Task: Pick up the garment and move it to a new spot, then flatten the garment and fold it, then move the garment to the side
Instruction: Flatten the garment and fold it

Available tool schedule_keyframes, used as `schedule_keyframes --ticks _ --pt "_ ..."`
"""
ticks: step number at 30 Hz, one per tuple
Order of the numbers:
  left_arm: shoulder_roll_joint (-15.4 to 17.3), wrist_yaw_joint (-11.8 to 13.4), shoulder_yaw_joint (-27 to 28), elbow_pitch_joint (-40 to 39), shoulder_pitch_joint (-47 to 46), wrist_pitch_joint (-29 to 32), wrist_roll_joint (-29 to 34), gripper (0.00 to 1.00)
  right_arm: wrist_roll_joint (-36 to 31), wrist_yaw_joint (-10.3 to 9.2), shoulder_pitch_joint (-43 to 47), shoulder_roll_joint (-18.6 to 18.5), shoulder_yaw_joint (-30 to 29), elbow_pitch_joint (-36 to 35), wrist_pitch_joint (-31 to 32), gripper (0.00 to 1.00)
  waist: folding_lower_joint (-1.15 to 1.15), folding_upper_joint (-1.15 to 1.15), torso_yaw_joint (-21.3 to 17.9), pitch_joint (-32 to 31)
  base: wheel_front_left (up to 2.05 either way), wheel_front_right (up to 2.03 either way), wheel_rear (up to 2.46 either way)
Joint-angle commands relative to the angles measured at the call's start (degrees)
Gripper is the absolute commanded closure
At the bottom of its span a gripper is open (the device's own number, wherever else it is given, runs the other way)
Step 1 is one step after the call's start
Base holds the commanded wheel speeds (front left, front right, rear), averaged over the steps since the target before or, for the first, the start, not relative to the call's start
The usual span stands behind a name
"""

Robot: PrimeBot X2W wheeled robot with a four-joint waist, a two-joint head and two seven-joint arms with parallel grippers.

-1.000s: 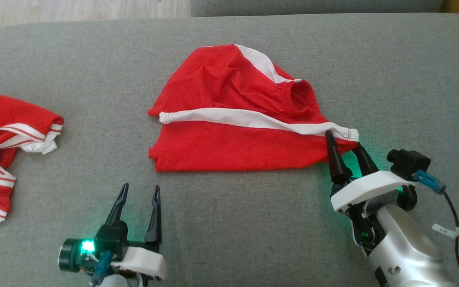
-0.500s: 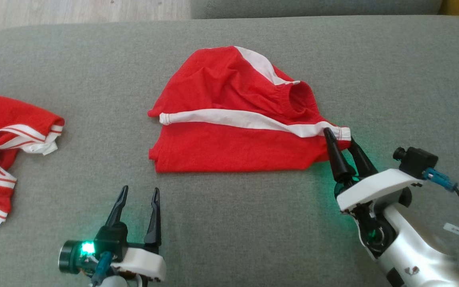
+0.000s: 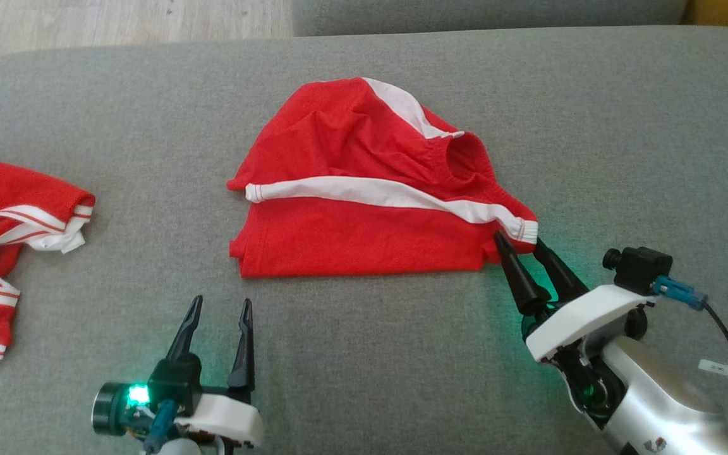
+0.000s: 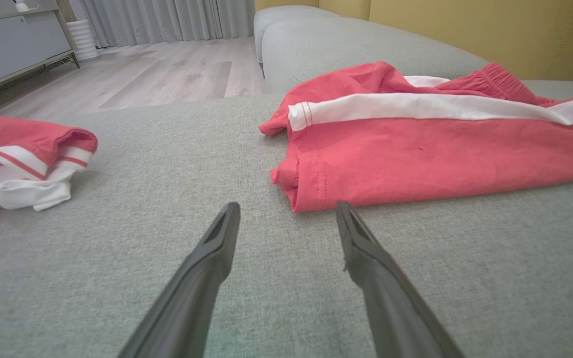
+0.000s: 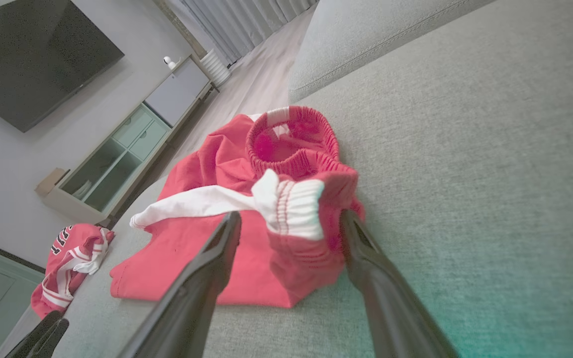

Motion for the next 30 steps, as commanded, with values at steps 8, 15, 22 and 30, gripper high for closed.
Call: schedule_keyframes --ticks 8,15,22,30 --pt "0.08 -0.19 2.19 -1.32 -0.76 -0.71 -0.07 0.00 -0.10 -0.05 -1.53 -1.00 -0.02 -1.93 -0.68 1.00 0.00 0.00 -0.26 -0.44 0.00 0.00 0.00" --pt "0.08 -0.81 2.51 -1.98 -1.64 -0.71 -0.41 0.00 -3.48 -0.05 -0.32 -0.53 -3.91 -2.46 -0.69 1.00 0.00 0.00 -0.71 -0.59 0.00 0.00 0.00" --pt "0.08 -6.32 1.65 1.23 -10.11 -0.71 -5.49 0.00 -7.60 -0.05 1.11 -2.36 -3.33 -1.95 -0.69 1.00 0.00 0.00 -2.50 1.40 0.00 0.00 0.00" --pt "1.27 -8.33 0.50 14.11 -22.57 -0.71 -10.38 0.00 -8.72 -0.05 -0.15 -1.72 -2.86 -2.12 -0.70 1.00 0.00 0.00 -4.53 4.01 0.00 0.00 0.00"
